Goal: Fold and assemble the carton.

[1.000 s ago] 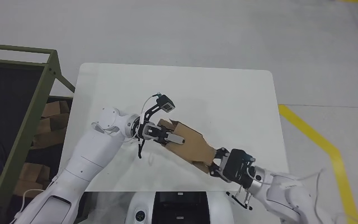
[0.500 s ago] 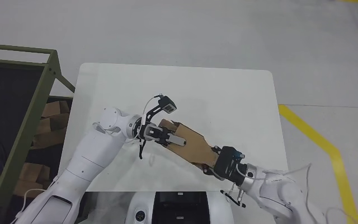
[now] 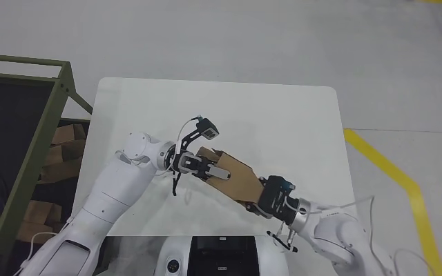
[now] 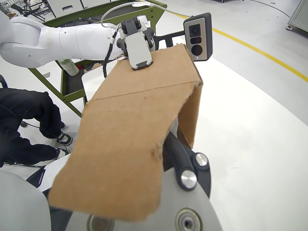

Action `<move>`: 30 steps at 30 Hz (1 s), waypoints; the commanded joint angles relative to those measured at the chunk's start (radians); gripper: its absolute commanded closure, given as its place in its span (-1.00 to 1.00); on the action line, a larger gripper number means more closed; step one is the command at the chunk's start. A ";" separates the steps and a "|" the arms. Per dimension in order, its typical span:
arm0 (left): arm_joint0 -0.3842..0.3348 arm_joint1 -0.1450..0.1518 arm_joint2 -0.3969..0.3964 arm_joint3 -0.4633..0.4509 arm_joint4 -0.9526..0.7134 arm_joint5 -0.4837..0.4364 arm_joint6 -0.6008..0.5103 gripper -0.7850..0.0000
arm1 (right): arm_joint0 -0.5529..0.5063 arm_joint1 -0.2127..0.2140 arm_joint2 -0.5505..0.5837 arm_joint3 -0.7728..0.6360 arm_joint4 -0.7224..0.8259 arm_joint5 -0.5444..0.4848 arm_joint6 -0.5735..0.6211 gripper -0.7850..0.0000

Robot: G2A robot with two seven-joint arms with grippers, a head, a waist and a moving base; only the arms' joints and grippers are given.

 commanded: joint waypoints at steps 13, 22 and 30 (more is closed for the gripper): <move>0.004 -0.002 -0.015 -0.002 -0.011 -0.004 -0.003 1.00 | -0.017 0.002 0.041 -0.003 0.038 -0.026 0.000 1.00; 0.017 0.000 -0.036 -0.015 -0.016 -0.005 -0.002 1.00 | -0.083 0.014 0.123 -0.015 0.080 -0.094 -0.036 1.00; 0.030 0.003 -0.064 -0.023 -0.016 -0.014 0.008 1.00 | -0.149 0.026 0.223 -0.015 0.131 -0.176 -0.105 1.00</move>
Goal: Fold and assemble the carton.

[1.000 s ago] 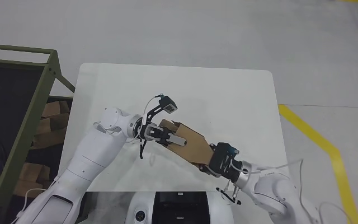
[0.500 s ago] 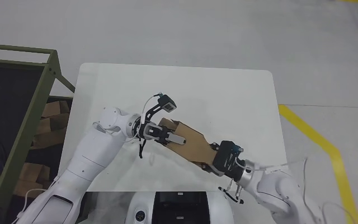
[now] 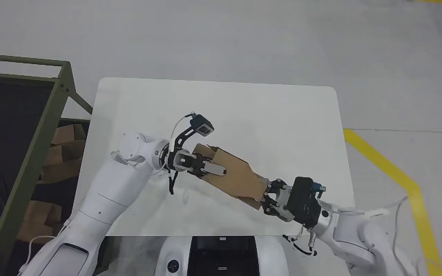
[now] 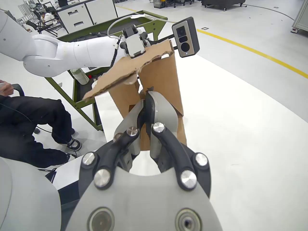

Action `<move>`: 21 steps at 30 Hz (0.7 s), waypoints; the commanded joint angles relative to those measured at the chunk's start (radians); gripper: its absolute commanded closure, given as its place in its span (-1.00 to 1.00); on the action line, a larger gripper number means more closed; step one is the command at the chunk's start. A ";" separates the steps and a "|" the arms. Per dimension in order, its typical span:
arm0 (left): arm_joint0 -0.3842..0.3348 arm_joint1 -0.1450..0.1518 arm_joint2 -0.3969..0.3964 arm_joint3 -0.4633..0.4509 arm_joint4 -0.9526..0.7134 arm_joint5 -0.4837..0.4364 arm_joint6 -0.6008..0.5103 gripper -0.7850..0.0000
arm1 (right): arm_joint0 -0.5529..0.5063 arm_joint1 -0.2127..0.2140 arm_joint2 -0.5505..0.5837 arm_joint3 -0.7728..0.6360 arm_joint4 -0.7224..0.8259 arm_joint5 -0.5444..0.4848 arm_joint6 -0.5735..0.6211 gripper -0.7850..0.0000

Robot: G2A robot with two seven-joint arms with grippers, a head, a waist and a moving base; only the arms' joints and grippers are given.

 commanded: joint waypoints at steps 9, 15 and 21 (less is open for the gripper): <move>0.037 0.006 -0.053 -0.033 0.040 -0.074 0.074 1.00 | -0.137 0.013 0.160 0.011 0.045 -0.106 -0.132 0.65; 0.063 0.008 -0.074 -0.077 0.095 -0.140 0.140 1.00 | -0.163 0.015 0.185 0.037 0.181 -0.100 -0.079 -1.00; 0.090 0.010 -0.085 -0.107 0.128 -0.176 0.176 1.00 | -0.162 0.016 0.185 0.043 0.223 -0.102 -0.050 -1.00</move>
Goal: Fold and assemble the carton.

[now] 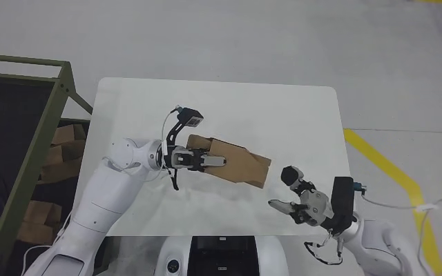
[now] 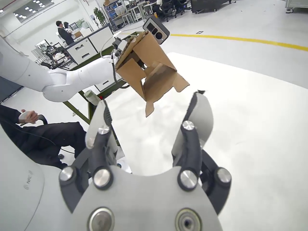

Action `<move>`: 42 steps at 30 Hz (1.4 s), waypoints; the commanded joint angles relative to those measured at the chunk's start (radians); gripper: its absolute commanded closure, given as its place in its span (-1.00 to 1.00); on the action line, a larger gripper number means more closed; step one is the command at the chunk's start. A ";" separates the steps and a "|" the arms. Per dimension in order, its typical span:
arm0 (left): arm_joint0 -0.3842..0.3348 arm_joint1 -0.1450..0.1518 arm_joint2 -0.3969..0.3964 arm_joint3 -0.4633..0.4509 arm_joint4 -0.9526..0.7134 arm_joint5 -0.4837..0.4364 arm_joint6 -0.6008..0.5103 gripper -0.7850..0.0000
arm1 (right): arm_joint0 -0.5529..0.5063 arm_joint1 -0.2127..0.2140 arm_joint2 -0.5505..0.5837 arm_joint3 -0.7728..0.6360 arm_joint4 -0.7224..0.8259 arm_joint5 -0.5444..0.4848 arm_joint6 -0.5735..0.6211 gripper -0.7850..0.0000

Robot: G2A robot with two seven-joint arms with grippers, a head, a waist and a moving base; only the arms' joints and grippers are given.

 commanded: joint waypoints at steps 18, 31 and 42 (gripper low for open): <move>0.001 0.001 0.013 0.001 0.051 0.001 -0.001 1.00 | 0.177 0.010 -0.100 0.103 0.482 0.065 0.385 -1.00; -0.009 0.006 0.035 -0.013 0.097 -0.014 0.015 1.00 | 0.349 0.009 -0.194 0.177 0.720 0.138 0.599 -1.00; -0.014 0.011 0.049 -0.009 0.110 -0.027 0.027 1.00 | 0.347 0.009 -0.206 0.174 0.745 0.082 0.623 -0.94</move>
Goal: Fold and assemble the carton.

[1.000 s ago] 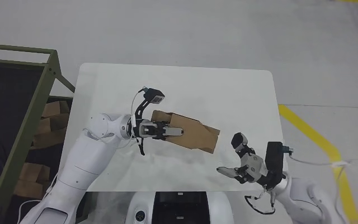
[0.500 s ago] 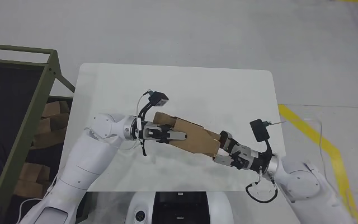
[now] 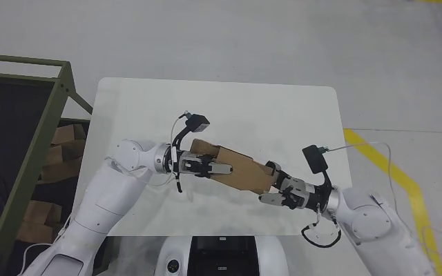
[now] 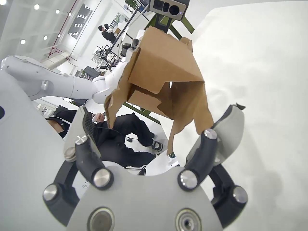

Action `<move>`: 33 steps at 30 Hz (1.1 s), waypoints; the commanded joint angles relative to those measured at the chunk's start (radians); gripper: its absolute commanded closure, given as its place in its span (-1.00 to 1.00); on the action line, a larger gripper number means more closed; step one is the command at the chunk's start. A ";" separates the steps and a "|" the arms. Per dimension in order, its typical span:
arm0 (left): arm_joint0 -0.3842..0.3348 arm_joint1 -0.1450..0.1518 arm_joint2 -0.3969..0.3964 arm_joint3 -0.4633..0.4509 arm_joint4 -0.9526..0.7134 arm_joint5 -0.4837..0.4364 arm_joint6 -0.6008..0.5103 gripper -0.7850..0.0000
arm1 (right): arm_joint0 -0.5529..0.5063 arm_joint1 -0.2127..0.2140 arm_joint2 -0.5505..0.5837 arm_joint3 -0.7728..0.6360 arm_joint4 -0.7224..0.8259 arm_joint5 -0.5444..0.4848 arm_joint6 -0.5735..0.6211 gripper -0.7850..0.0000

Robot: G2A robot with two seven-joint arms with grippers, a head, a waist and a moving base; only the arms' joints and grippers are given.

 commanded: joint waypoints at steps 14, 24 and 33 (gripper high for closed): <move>-0.002 0.005 0.013 0.000 0.015 -0.015 0.015 1.00 | -0.019 0.006 0.010 0.006 0.063 -0.073 0.023 -0.28; -0.003 0.010 0.019 -0.005 0.018 -0.019 0.020 1.00 | -0.002 0.007 -0.003 0.021 0.096 -0.081 0.046 0.02; 0.000 0.016 0.023 -0.019 0.020 -0.026 0.026 1.00 | 0.010 0.007 -0.002 0.047 0.123 -0.079 0.040 0.08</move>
